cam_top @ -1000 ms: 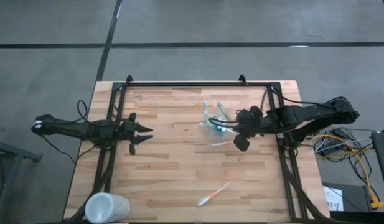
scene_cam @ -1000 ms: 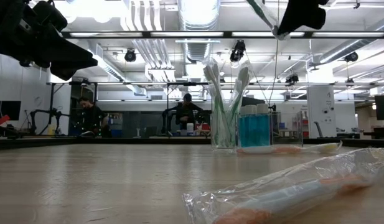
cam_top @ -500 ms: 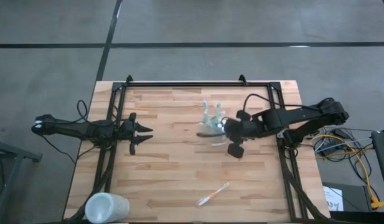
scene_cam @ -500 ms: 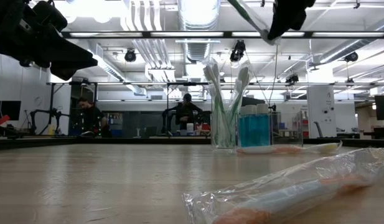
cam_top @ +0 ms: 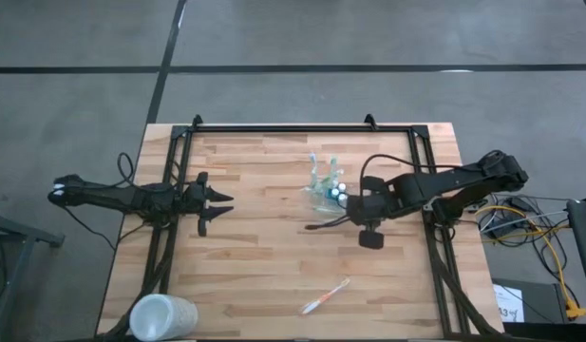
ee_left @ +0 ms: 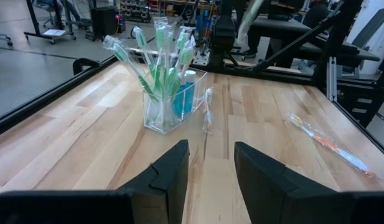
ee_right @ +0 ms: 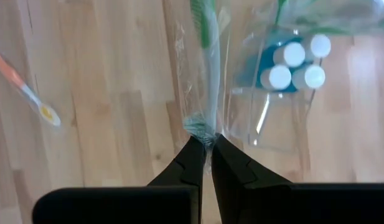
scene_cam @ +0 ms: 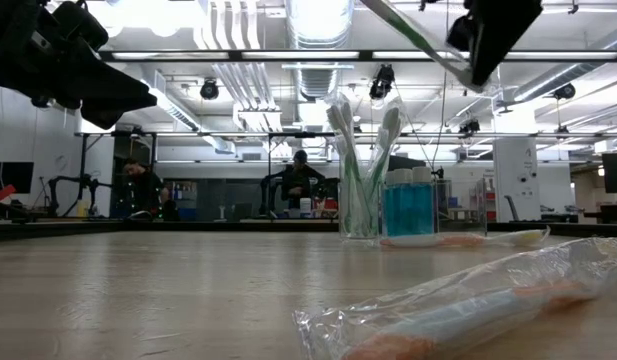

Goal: Pick & Place toothbrushing station
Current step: Put the green toothbrush into the transparent organizer

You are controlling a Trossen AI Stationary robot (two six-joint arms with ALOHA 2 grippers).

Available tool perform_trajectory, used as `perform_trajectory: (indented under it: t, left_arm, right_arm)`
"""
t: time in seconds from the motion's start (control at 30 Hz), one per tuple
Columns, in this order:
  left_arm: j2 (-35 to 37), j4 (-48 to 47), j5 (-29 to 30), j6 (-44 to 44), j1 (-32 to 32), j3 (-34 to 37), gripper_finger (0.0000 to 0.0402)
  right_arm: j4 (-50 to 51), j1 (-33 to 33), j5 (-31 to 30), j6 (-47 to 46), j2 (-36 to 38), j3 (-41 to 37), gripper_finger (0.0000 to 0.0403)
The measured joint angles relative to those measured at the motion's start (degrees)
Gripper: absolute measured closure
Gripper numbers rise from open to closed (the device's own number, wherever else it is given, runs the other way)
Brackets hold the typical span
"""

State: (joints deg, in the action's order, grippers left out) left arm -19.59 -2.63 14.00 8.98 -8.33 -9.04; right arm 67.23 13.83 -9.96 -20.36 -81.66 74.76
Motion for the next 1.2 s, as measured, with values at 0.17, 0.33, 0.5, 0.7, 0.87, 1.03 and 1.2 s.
perform_trajectory:
  t: [0.17,0.33,0.5,0.7,0.87,1.03,1.2]
  left_arm:
    - [0.0,0.0,0.4,-0.3,0.0,0.0,0.0266]
    - [-0.1,0.0,0.4,0.0,0.0,0.0,0.0266]
    - [-0.1,1.7,0.5,5.4,0.0,0.0,0.0266]
    - [-0.1,11.9,1.2,17.5,0.0,0.0,0.0266]
    - [-1.2,17.6,-1.1,11.6,0.0,0.0,0.0266]
    - [-5.7,29.9,3.1,15.0,0.0,0.0,0.0266]
    - [-11.7,41.9,14.5,27.7,0.0,0.0,0.0266]
  right_arm:
    - [4.5,1.1,0.0,-0.9,0.6,0.0,0.039]
    - [7.0,2.5,0.0,-1.6,0.6,0.0,0.039]
    - [7.6,2.5,0.0,-1.5,0.6,0.0,0.039]
    - [7.7,2.6,0.0,0.0,0.6,1.1,0.039]
    - [7.5,2.4,-0.7,4.3,0.6,2.7,0.039]
    - [7.5,2.3,-2.2,4.9,0.6,2.8,0.039]
    - [7.4,2.0,-2.2,4.2,0.6,2.7,0.039]
